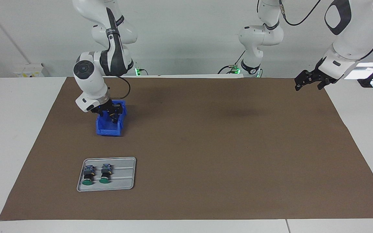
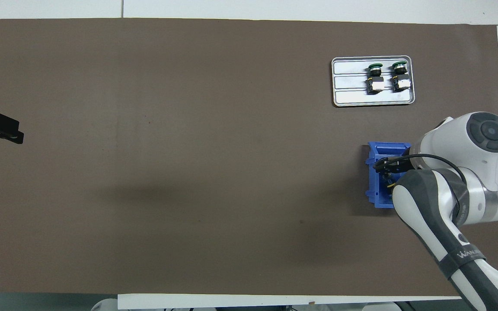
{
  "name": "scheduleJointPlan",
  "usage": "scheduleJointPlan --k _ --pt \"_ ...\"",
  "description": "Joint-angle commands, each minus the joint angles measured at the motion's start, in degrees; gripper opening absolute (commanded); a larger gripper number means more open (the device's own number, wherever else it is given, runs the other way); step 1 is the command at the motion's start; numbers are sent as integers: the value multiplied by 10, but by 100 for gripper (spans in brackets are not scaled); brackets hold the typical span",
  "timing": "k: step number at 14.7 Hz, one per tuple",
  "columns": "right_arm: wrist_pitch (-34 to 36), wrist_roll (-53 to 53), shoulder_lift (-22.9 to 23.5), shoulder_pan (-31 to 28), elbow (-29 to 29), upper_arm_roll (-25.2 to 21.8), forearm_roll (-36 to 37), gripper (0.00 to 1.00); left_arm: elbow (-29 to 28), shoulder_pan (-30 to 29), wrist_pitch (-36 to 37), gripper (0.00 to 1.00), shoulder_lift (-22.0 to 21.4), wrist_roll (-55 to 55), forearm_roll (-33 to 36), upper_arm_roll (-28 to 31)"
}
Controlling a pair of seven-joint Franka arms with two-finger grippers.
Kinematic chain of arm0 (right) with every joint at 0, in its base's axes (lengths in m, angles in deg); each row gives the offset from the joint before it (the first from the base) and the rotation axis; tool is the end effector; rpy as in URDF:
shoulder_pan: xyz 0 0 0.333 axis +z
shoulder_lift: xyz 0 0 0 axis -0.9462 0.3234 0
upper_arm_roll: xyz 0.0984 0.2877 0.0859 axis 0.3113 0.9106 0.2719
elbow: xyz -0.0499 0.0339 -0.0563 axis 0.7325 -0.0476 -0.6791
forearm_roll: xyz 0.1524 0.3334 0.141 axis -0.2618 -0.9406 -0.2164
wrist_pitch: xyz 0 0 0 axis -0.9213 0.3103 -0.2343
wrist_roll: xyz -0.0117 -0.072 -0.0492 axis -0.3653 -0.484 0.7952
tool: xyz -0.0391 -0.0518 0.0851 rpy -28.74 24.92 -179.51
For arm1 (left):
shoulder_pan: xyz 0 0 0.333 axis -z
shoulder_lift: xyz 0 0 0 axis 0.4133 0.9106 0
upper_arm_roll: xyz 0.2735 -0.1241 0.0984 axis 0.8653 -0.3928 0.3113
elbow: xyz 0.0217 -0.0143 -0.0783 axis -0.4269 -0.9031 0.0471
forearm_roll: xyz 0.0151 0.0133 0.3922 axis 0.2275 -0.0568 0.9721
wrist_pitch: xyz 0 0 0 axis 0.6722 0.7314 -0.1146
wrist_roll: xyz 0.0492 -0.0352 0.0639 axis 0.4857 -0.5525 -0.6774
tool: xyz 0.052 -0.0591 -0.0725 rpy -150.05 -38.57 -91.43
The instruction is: Place and press button with both arms
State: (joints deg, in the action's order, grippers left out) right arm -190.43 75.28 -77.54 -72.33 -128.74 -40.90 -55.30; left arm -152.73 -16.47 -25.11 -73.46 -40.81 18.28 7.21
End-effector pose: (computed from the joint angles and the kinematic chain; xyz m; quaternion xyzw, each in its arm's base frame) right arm 0.4844 0.0214 0.3521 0.9976 -0.0193 -0.0621 0.0258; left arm 0.5310 -0.0313 0.5973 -0.9966 0.0328 0.0747 0.0066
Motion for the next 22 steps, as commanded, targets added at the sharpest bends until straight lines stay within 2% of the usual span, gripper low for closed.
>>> scheduleJointPlan --k 1,7,10,13,16,22 --pt "8 -13 -5 -7 13 4 10 93 -11 0 -5 100 -12 8 2 2" --pt "162 -22 -8 -8 126 4 9 98 -11 0 -5 100 -12 8 2 2" --pt "192 -22 -11 -11 160 4 4 98 -10 0 -5 100 -12 8 2 2" --pt "232 -14 -12 -13 222 4 -3 99 -11 0 -5 100 -12 8 2 2" --pt "285 7 -11 -15 286 1 -51 99 -11 0 -5 100 -12 8 2 2" --pt "372 52 -11 -17 374 -12 -53 99 -10 0 -5 100 -12 8 2 2"
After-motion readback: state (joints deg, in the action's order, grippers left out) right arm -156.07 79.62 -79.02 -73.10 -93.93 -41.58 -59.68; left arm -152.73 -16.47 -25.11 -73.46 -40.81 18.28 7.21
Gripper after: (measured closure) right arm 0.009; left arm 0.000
